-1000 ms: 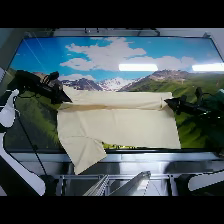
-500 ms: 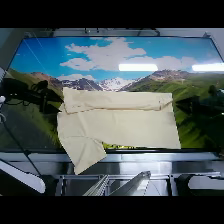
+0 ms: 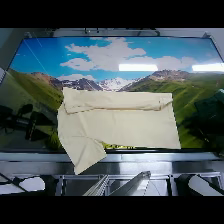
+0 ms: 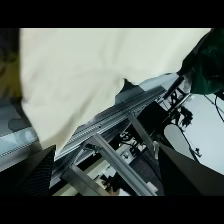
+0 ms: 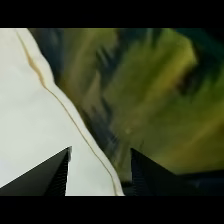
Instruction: Fold the shirts.
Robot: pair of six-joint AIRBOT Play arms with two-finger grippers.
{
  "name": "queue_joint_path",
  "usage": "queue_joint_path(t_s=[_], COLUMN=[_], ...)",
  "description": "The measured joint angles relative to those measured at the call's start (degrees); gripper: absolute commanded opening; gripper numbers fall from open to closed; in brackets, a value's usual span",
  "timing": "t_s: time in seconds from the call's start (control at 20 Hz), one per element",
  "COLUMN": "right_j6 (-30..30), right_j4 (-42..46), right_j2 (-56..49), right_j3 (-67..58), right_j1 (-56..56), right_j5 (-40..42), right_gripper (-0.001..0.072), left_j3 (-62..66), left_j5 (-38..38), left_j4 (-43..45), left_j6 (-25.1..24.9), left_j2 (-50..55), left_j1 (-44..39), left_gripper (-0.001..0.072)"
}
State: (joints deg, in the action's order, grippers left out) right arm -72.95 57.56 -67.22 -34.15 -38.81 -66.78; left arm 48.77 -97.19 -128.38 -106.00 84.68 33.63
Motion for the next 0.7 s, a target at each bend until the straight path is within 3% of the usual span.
queue_joint_path(t_s=[0.2,0.45,0.55,0.6,0.7], right_j6=[-1.64,7.37,10.54,11.76,13.64], right_j4=[-0.24,-11.98,-13.53,-13.11,-13.11], right_j2=[0.04,-7.69,-10.86,-11.98,-13.20], right_j3=[5.99,8.41,8.68,8.72,8.61], right_j1=[-0.15,0.26,0.79,1.05,1.40], right_j5=[1.57,-2.10,-3.72,-3.72,-3.91], right_gripper=[0.0422,0.0417,0.0163,0.0086,0.0061], left_j3=[-8.00,-12.39,-13.81,-14.67,-16.35], left_j5=[3.89,5.40,5.90,6.62,7.96], left_j4=[1.57,2.19,2.23,2.27,2.43], left_j6=[0.42,-0.96,-1.90,-2.32,-3.08], left_j2=[-3.87,-5.03,-5.16,-5.20,-5.25], left_j1=[1.01,1.29,1.29,1.29,1.29], left_gripper=[0.0708,0.0708,0.0707,0.0707,0.0707])
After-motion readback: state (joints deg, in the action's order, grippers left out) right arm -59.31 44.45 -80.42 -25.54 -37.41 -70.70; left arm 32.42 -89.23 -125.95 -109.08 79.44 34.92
